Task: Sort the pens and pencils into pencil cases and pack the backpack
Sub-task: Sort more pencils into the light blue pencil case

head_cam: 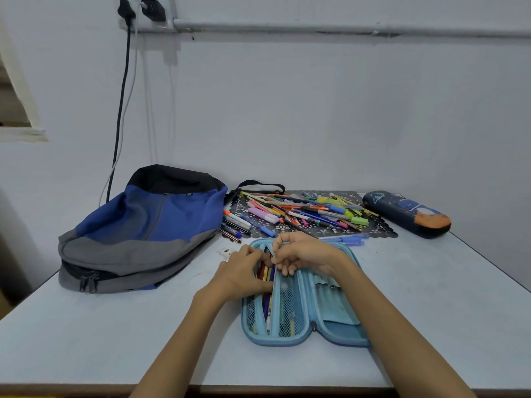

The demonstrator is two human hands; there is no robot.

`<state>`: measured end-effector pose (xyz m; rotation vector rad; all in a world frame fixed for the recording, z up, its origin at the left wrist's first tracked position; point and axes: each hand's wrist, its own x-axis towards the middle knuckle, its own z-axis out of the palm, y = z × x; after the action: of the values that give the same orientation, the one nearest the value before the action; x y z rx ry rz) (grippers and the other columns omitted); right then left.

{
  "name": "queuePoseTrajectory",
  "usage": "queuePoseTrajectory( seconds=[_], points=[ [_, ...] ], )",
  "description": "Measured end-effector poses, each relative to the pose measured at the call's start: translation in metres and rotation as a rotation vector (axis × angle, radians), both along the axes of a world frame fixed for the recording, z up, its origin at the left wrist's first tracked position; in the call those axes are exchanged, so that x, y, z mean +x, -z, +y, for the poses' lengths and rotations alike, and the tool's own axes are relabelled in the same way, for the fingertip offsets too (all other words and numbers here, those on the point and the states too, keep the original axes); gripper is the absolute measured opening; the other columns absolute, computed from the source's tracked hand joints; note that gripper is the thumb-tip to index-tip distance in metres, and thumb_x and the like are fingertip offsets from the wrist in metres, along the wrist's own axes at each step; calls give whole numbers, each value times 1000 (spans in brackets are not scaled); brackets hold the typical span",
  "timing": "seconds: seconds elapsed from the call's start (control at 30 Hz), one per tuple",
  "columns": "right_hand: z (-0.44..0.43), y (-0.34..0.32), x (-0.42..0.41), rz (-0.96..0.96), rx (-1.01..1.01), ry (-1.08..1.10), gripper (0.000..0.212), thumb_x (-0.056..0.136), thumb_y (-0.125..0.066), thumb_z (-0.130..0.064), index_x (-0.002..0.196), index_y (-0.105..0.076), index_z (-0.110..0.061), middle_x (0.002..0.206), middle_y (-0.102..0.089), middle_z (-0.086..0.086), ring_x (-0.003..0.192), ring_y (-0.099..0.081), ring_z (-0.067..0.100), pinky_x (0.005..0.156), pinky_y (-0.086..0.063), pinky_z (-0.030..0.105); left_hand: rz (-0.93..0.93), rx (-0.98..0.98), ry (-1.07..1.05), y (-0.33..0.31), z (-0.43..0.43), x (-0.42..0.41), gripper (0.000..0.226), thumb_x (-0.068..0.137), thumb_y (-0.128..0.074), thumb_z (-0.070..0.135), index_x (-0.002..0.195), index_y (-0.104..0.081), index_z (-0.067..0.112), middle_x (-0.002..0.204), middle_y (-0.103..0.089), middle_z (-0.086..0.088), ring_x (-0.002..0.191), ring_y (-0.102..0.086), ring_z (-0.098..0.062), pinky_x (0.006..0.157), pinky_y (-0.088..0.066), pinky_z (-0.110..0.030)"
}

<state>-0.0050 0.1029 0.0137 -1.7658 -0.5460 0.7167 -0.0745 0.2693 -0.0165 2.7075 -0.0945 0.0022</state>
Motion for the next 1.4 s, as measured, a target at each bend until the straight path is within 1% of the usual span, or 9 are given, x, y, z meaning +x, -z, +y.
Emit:
queuePoseTrajectory(
  seconds=[0.1, 0.23, 0.4, 0.6, 0.87, 1.03, 1.13, 1.27, 1.4],
  points=[
    [-1, 1, 1, 14, 21, -3, 19, 83, -62, 7, 83, -54, -10, 66, -61, 11, 51, -58, 17, 43, -44, 19, 89, -155, 77, -11, 10, -3, 40, 84, -71, 43, 121, -60, 33, 127, -43, 3, 123, -42, -16, 107, -35, -34],
    [-1, 3, 3, 26, 39, 3, 20, 82, -63, 7, 83, -54, -11, 67, -63, 11, 51, -58, 17, 42, -42, 18, 127, -209, 94, -18, 17, -4, 46, 85, -73, 27, 128, -58, 29, 133, -48, 4, 118, -43, -10, 95, -31, -21],
    [1, 3, 2, 29, 40, 4, 20, 82, -63, 7, 83, -54, -11, 66, -63, 10, 50, -58, 16, 41, -41, 18, 59, -139, -5, -7, 11, 2, 58, 69, -84, 39, 120, -56, 37, 126, -51, 7, 118, -48, -14, 103, -41, -36],
    [3, 3, 1, 36, 50, 16, 20, 82, -63, 9, 83, -53, -9, 66, -62, 11, 44, -54, 12, 35, -35, 17, 72, -16, 42, -3, 11, 1, 61, 70, -72, 56, 124, -50, 38, 129, -46, 4, 119, -45, -17, 102, -41, -43],
    [4, 4, -1, 14, 30, 29, 17, 83, -61, 9, 88, -54, -6, 67, -62, 13, 47, -55, 16, 38, -40, 19, 97, -168, 68, -3, 13, -1, 65, 45, -62, 73, 104, -51, 50, 125, -47, 6, 119, -44, -14, 106, -36, -42],
    [2, 5, -2, 16, 76, 36, 18, 83, -62, 9, 83, -54, -7, 65, -65, 10, 48, -58, 15, 41, -44, 18, -33, -53, -76, 6, -1, 3, 30, 78, -68, 49, 102, -54, 39, 121, -45, 6, 118, -43, -17, 100, -34, -39],
    [2, 6, -2, 25, 93, 38, 19, 83, -62, 9, 82, -54, -8, 64, -65, 9, 47, -57, 12, 41, -43, 17, -73, -44, -105, 9, -7, 2, 29, 83, -64, 45, 109, -57, 33, 114, -40, 7, 117, -41, -18, 94, -31, -38],
    [1, 7, -2, 29, 95, 37, 19, 82, -64, 8, 82, -55, -8, 66, -63, 11, 47, -56, 13, 40, -42, 16, -8, -141, -82, 8, -1, 2, 21, 82, -70, 44, 99, -59, 41, 117, -39, 8, 120, -39, -15, 102, -29, -37],
    [1, 7, 0, 29, 87, 39, 18, 82, -65, 7, 83, -55, -8, 68, -64, 12, 49, -57, 14, 41, -41, 17, 59, -393, -38, 6, 5, 2, 32, 56, -77, 46, 83, -60, 46, 120, -42, 9, 123, -41, -14, 112, -27, -43]
  ],
)
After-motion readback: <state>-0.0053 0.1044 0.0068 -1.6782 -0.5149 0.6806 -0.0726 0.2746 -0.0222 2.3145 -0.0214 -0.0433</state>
